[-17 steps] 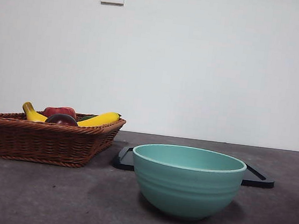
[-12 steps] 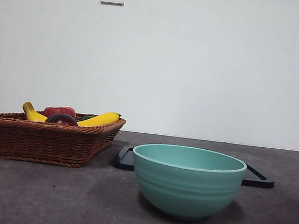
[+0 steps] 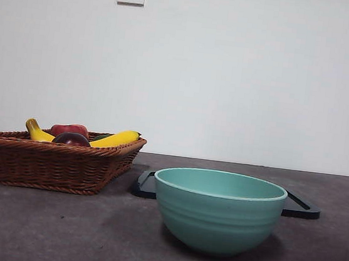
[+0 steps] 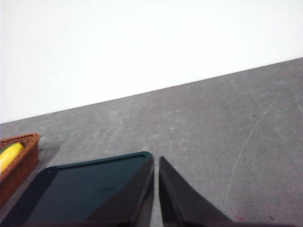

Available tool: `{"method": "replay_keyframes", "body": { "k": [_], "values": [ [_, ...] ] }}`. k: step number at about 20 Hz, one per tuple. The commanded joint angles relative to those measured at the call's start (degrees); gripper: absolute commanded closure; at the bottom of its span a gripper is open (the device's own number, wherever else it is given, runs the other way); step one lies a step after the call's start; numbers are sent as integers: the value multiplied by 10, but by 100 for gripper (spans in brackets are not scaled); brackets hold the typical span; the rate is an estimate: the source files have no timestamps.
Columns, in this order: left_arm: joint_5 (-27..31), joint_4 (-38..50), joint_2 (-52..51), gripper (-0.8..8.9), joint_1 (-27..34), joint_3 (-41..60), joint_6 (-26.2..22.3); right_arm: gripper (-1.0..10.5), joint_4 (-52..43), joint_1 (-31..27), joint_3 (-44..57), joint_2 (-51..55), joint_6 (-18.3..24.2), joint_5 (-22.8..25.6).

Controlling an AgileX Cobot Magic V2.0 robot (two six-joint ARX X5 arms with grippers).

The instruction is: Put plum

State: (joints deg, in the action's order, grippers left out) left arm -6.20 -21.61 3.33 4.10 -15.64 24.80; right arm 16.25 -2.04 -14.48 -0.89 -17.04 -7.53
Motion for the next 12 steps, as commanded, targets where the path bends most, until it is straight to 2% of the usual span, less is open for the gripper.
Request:
{"method": "replay_keyframes", "body": {
  "k": [1,6,12],
  "values": [
    [-30,-24,26,805,0,-50,-7,940,41,-1,-48,-18,-8,-7],
    [-97,-92,89,805,0,-131,-56,940,132,-1,-139,-78,24,-63],
    [-201,-174,175,805,-1,-217,-132,940,257,1,-241,-176,92,-166]
  ]
}}
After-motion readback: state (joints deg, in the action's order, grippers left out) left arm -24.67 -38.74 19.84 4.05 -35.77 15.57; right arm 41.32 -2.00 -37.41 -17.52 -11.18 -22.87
